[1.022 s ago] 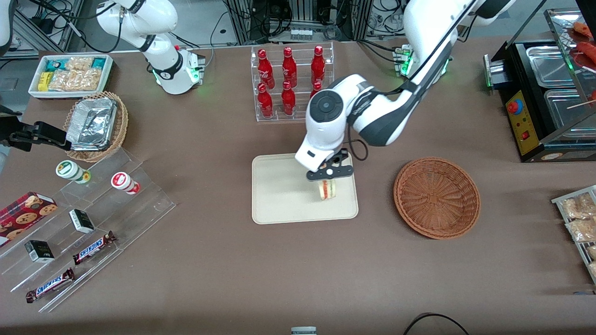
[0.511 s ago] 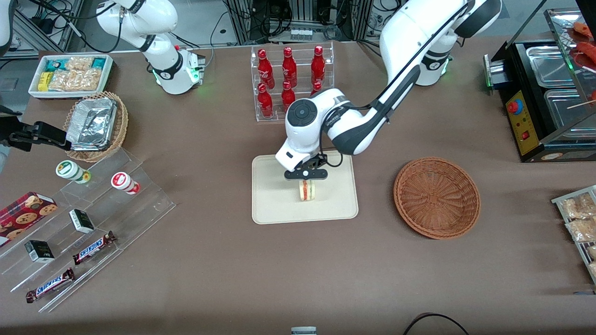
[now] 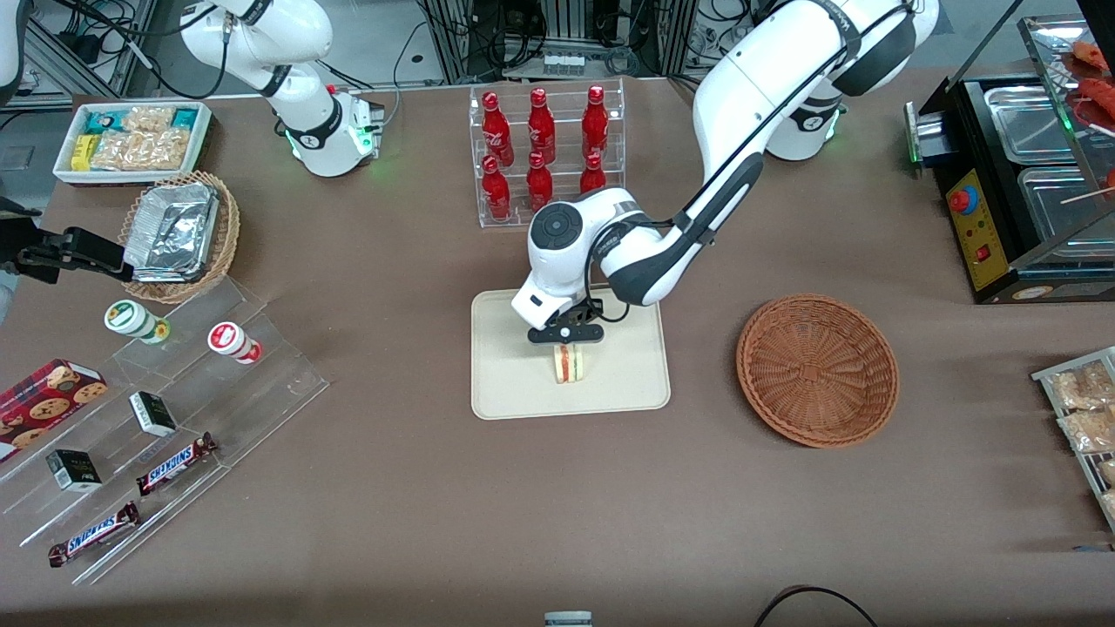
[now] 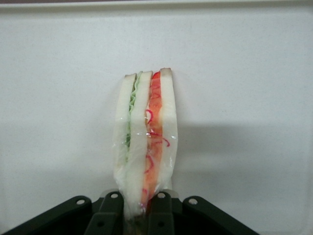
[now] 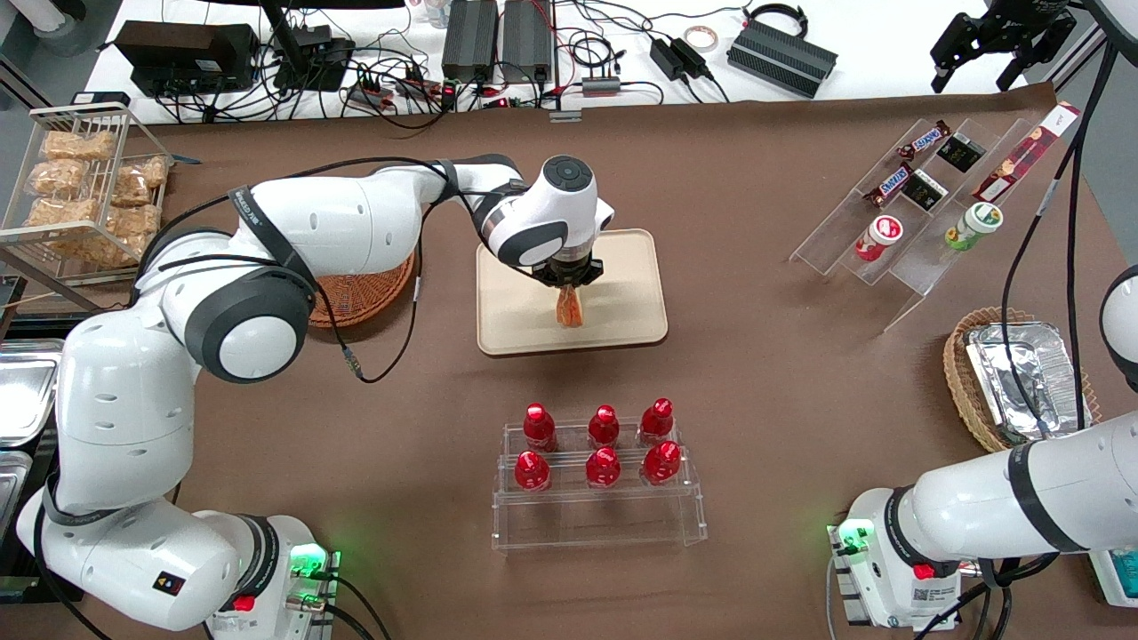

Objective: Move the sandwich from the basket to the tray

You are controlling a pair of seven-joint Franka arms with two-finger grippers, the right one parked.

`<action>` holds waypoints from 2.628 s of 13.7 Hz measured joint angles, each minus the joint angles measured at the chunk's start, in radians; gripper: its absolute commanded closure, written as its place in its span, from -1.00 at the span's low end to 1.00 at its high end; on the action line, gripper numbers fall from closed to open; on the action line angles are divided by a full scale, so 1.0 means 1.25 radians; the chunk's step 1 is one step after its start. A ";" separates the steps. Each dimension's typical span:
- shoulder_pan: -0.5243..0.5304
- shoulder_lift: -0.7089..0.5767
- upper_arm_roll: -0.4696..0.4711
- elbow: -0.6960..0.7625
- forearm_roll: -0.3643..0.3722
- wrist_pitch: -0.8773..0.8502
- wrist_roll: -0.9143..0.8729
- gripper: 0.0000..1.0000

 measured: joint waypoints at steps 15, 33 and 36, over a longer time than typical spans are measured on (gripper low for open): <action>0.102 -0.259 0.005 0.044 -0.094 -0.234 -0.058 -1.00; 0.357 -0.533 0.299 -0.005 -0.313 -0.576 0.828 -1.00; 0.356 -0.553 0.337 -0.023 -0.333 -0.571 0.895 -1.00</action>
